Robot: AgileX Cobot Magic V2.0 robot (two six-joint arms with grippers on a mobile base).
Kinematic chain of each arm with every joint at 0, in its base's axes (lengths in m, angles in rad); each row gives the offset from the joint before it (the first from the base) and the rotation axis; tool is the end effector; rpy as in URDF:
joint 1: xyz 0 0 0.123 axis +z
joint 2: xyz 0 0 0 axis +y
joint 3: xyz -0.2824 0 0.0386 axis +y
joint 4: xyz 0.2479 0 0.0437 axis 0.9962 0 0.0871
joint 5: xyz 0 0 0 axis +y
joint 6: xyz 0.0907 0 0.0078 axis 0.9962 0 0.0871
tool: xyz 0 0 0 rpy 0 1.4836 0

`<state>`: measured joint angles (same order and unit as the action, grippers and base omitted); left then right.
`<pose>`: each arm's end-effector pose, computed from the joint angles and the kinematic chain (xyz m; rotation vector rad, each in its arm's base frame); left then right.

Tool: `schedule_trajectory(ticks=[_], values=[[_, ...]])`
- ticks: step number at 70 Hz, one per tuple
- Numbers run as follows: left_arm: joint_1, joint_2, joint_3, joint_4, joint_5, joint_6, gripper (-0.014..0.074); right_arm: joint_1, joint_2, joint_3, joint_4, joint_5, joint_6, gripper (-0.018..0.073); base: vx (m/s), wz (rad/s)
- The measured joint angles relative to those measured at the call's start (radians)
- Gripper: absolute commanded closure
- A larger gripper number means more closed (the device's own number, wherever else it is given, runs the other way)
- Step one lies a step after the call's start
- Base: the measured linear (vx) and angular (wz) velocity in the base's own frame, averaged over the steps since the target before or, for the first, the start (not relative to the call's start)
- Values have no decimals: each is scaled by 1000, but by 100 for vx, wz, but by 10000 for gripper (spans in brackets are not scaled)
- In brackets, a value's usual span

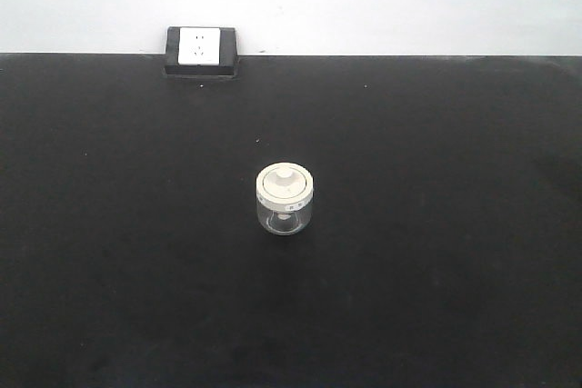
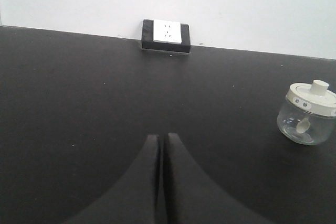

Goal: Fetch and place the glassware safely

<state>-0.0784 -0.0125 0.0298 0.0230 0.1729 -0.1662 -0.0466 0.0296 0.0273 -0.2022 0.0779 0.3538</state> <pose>0.0562 -0.0040 0.1880 -0.0576 1.6754 -0.1642 0.0596 -0.0042 0.1952 0.1725 1.6080 0.0689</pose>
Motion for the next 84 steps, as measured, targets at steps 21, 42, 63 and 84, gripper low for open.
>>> schedule_trajectory(ticks=[21, 42, 63, 84], values=[[0, 0, 0, 0, 1, 0, 595, 30, -38, 0, 0, 65, -108, 563, 0, 0], [0, 0, 0, 0, 1, 0, 595, 52, -38, 0, 9, 67, -151, 563, 0, 0], [0, 0, 0, 0, 1, 0, 595, 52, -38, 0, 16, 67, -151, 563, 0, 0], [0, 0, 0, 0, 1, 0, 595, 52, -38, 0, 16, 67, -151, 563, 0, 0]])
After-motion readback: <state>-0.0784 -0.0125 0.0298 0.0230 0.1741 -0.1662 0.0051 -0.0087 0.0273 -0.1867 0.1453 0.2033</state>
